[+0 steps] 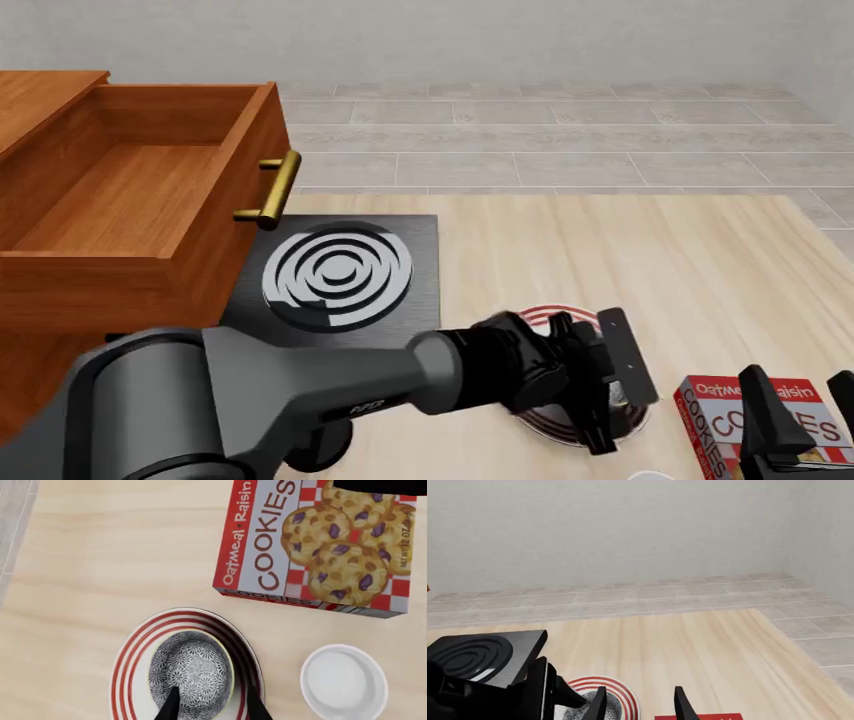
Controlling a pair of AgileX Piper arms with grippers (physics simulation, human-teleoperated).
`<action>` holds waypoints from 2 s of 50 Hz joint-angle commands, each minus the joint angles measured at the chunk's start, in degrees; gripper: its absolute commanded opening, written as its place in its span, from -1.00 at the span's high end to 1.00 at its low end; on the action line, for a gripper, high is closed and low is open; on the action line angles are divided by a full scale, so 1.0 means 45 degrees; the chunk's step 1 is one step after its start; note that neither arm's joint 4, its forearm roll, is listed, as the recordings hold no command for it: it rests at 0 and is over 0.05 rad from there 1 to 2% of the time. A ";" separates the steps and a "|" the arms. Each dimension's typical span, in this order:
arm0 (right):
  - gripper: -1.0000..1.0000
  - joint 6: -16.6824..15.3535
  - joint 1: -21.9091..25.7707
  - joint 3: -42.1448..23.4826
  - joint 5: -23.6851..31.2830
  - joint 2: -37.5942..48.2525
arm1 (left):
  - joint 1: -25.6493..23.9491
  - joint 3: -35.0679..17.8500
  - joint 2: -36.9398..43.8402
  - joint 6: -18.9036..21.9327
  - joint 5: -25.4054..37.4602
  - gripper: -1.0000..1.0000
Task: Pick the akita bowl in the top layer of the wooden cabinet and place it on the plate.
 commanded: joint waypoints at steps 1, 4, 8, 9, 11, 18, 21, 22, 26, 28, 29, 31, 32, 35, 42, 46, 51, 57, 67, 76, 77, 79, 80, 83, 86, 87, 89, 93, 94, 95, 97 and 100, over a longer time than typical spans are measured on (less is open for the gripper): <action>-1.00 -0.0039 0.0010 0.0000 -0.0029 -0.0009 | 0.0095 0.0620 -0.0640 0.0084 -0.0102 -1.00; -1.00 -0.0054 0.0017 0.0000 -0.0034 -0.0010 | 0.0062 0.0655 -0.0695 0.0095 -0.0113 -1.00; -1.00 -0.0054 0.0030 0.0000 -0.0035 -0.0010 | 0.0076 0.0560 -0.0701 0.0095 -0.0049 -1.00; -1.00 -0.0056 0.0029 0.0000 -0.0037 -0.0010 | 0.0064 0.0539 -0.0696 0.0078 -0.0029 -1.00; -1.00 -0.0060 0.0030 0.0000 -0.0033 -0.0010 | 0.0049 0.0519 -0.0700 0.0073 -0.0007 -1.00; -1.00 -0.0077 0.0030 0.0000 -0.0033 -0.0006 | -0.0058 0.0378 -0.0651 -0.0037 0.0089 -1.00; -1.00 -0.0096 0.0038 0.0000 -0.0045 0.0004 | -0.0125 0.0391 -0.0686 -0.0058 0.0091 -1.00; -1.00 -0.0092 0.0038 0.0000 -0.0056 0.0014 | -0.0145 0.0378 -0.0694 -0.0080 0.0107 -1.00; -1.00 -0.0102 0.0040 0.0000 -0.0126 0.0075 | -0.0213 0.0329 -0.0739 -0.0138 0.0174 -1.00; -1.00 -0.0105 0.0038 0.0000 -0.0120 0.0064 | -0.0246 0.0325 -0.0785 -0.0146 0.0199 -1.00; -1.00 -0.0107 0.0036 0.0000 -0.0116 0.0053 | -0.0275 0.0325 -0.0818 -0.0157 0.0218 -1.00; -1.00 -0.0103 0.0041 0.0000 -0.0082 0.0018 | -0.0360 0.0316 -0.0898 -0.0187 0.0264 -1.00; -1.00 -0.0101 0.0045 0.0000 -0.0085 0.0014 | -0.0389 0.0315 -0.0942 -0.0194 0.0284 -1.00; -1.00 -0.0096 0.0049 0.0000 -0.0079 0.0002 | -0.0417 0.0323 -0.1077 -0.0167 0.0314 -1.00; -1.00 -0.0099 0.0075 0.0000 -0.0086 -0.0005 | -0.0645 0.0098 -0.1246 -0.0291 0.0480 -1.00; -1.00 -0.0108 0.0076 0.0000 -0.0108 -0.0006 | -0.0602 -0.0027 -0.1219 -0.0238 0.0497 -1.00; -1.00 -0.0123 0.0079 0.0000 -0.0124 -0.0006 | -0.0562 -0.0024 -0.1300 -0.0219 0.0512 -1.00; -1.00 -0.0137 0.0084 0.0000 -0.0147 -0.0003 | -0.0493 0.0045 -0.1417 -0.0140 0.0503 -1.00; -1.00 -0.0162 0.0095 0.0000 -0.0165 -0.0006 | -0.0341 0.0336 -0.1584 -0.0065 0.0352 -1.00; -1.00 -0.0226 0.0047 -0.0001 -0.0180 -0.0009 | -0.0242 0.0661 -0.1844 0.0046 0.0246 -1.00; -1.00 -0.0231 0.0047 -0.0001 -0.0187 -0.0009 | -0.0236 0.0683 -0.1871 0.0048 0.0247 -1.00; -1.00 -0.0253 0.0050 -0.0001 -0.0184 -0.0009 | -0.0222 0.0713 -0.1953 0.0071 0.0273 -1.00; -1.00 -0.0260 0.0047 -0.0001 -0.0187 -0.0009 | -0.0219 0.0711 -0.1978 0.0073 0.0289 -1.00; -1.00 -0.0287 0.0042 -0.0002 -0.0191 -0.0009 | -0.0228 0.0727 -0.2069 0.0089 0.0321 -1.00; -1.00 -0.0332 0.0046 -0.0002 -0.0198 -0.0008 | -0.0206 0.0739 -0.2166 0.0136 0.0348 -1.00; -1.00 -0.0328 0.0048 -0.0002 -0.0193 -0.0007 | -0.0228 0.0748 -0.2214 0.0133 0.0366 -1.00; -1.00 -0.0351 0.0052 -0.0002 -0.0188 -0.0006 | -0.0200 0.0761 -0.2275 0.0166 0.0380 -1.00; -1.00 -0.0378 0.0050 -0.0003 -0.0208 -0.0010 | -0.0150 0.0863 -0.2439 0.0211 0.0377 -1.00; -1.00 -0.0378 0.0050 -0.0003 -0.0208 -0.0010 | -0.0150 0.0863 -0.2439 0.0211 0.0377 -1.00; -1.00 -0.0384 0.0070 -0.0003 -0.0192 -0.0009 | -0.0117 0.0913 -0.2523 0.0219 0.0361 -1.00; -1.00 -0.0403 0.0092 -0.0002 -0.0186 -0.0009 | -0.0058 0.0981 -0.2591 0.0267 0.0303 -1.00; -1.00 -0.0433 0.0144 -0.0003 -0.0177 -0.0009 | -0.0020 0.1120 -0.2720 0.0291 0.0282 -1.00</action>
